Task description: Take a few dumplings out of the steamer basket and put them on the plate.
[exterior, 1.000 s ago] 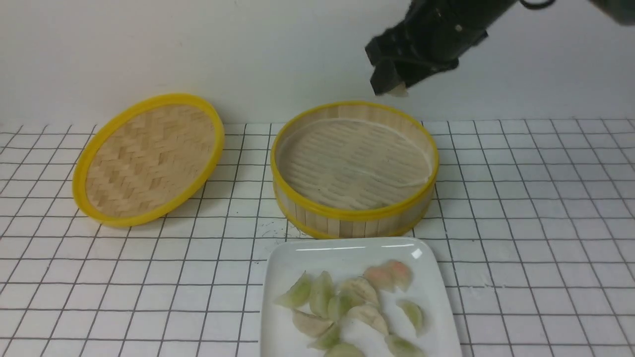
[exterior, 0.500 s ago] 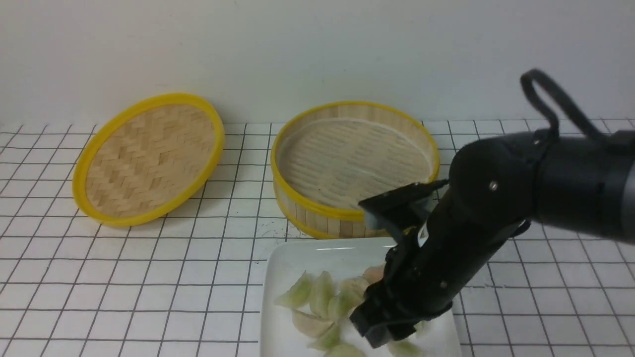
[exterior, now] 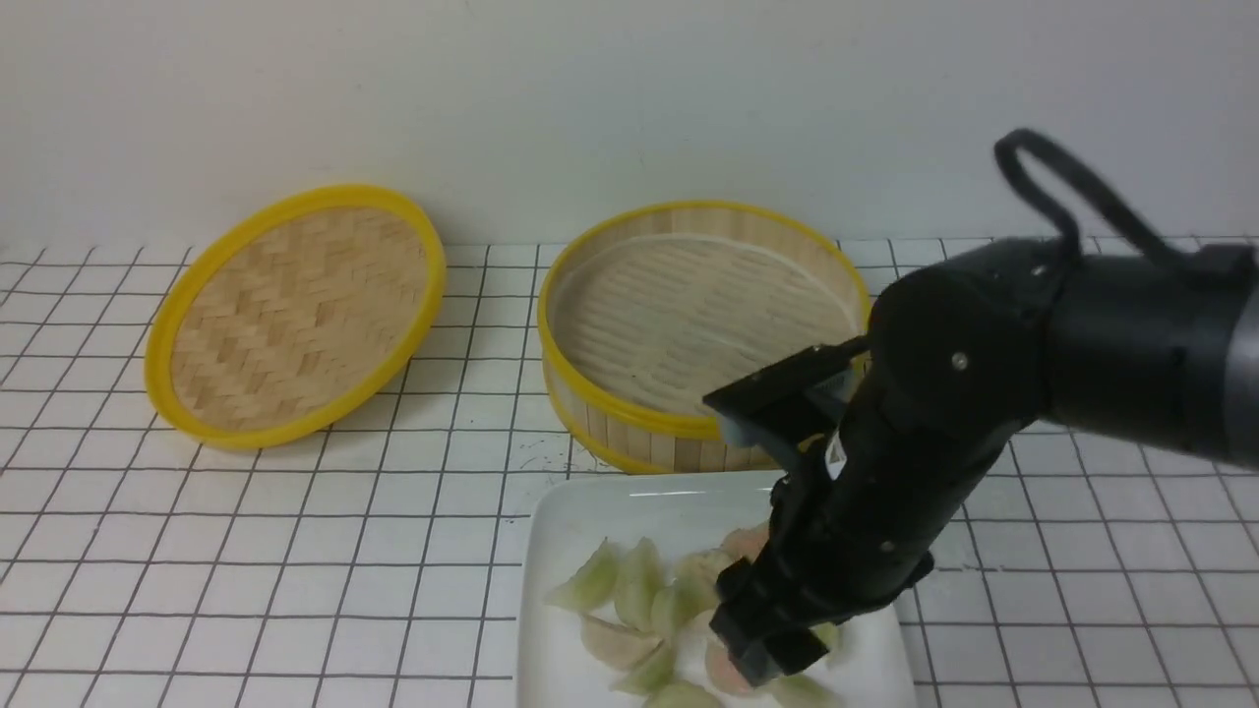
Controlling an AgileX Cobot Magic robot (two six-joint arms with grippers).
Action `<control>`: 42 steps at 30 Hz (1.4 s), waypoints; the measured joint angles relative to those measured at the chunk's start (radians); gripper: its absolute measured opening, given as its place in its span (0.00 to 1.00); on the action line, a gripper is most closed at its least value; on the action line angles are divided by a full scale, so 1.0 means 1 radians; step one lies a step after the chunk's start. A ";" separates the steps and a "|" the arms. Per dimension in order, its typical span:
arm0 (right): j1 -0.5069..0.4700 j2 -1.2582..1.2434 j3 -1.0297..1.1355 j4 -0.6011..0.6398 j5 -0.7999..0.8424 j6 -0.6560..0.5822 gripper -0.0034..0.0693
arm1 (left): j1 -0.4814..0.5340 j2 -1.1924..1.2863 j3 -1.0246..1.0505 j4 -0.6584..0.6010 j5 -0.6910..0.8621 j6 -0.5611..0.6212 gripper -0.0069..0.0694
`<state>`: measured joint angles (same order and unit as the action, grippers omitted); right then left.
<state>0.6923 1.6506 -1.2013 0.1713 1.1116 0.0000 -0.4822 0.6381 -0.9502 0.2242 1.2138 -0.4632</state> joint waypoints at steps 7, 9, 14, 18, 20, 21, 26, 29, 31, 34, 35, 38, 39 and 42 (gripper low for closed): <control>0.000 -0.399 -0.018 -0.240 0.093 0.222 0.14 | 0.000 0.039 0.000 -0.001 -0.199 0.002 0.08; 0.000 -0.539 -0.018 -0.301 0.090 0.284 0.08 | 0.000 0.054 0.000 -0.004 -0.239 0.002 0.08; 0.000 -1.000 0.017 -0.423 -0.019 0.426 0.03 | 0.000 0.116 0.000 -0.022 -0.363 0.002 0.08; 0.000 -1.416 0.191 -0.483 -0.244 0.451 0.03 | 0.000 0.162 0.000 -0.028 -0.430 0.003 0.08; 0.000 -1.578 0.312 -0.521 -0.330 0.490 0.03 | 0.000 0.192 0.000 -0.032 -0.460 0.018 0.08; 0.000 -1.641 0.374 -0.546 -0.358 0.516 0.03 | 0.000 0.204 0.001 -0.034 -0.473 0.031 0.08; 0.001 -1.670 0.537 -0.609 -0.420 0.546 0.03 | -0.001 0.233 0.003 -0.046 -0.494 0.071 0.08; 0.001 -1.670 0.574 -0.621 -0.459 0.544 0.03 | -0.001 0.231 0.003 -0.047 -0.484 0.082 0.08; 0.001 -1.670 0.582 -0.620 -0.468 0.543 0.03 | -0.001 0.226 0.003 -0.046 -0.478 0.088 0.08; 0.001 -1.670 0.583 -0.629 -0.467 0.542 0.03 | -0.001 0.167 0.013 -0.025 -0.464 0.100 0.08; 0.001 -1.670 0.583 -0.630 -0.466 0.542 0.03 | -0.001 0.151 0.022 -0.023 -0.463 0.100 0.08; 0.001 -1.670 0.583 -0.630 -0.460 0.542 0.03 | -0.001 0.065 0.065 -0.010 -0.467 0.100 0.08; 0.001 -1.670 0.583 -0.631 -0.459 0.542 0.03 | -0.001 0.033 0.086 -0.007 -0.473 0.100 0.08; 0.001 -1.670 0.584 -0.632 -0.459 0.542 0.03 | -0.001 -0.053 0.142 -0.004 -0.490 0.097 0.08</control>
<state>0.6933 -0.0196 -0.6170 -0.4604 0.6528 0.5425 -0.4833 0.5850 -0.8086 0.2197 0.7238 -0.3658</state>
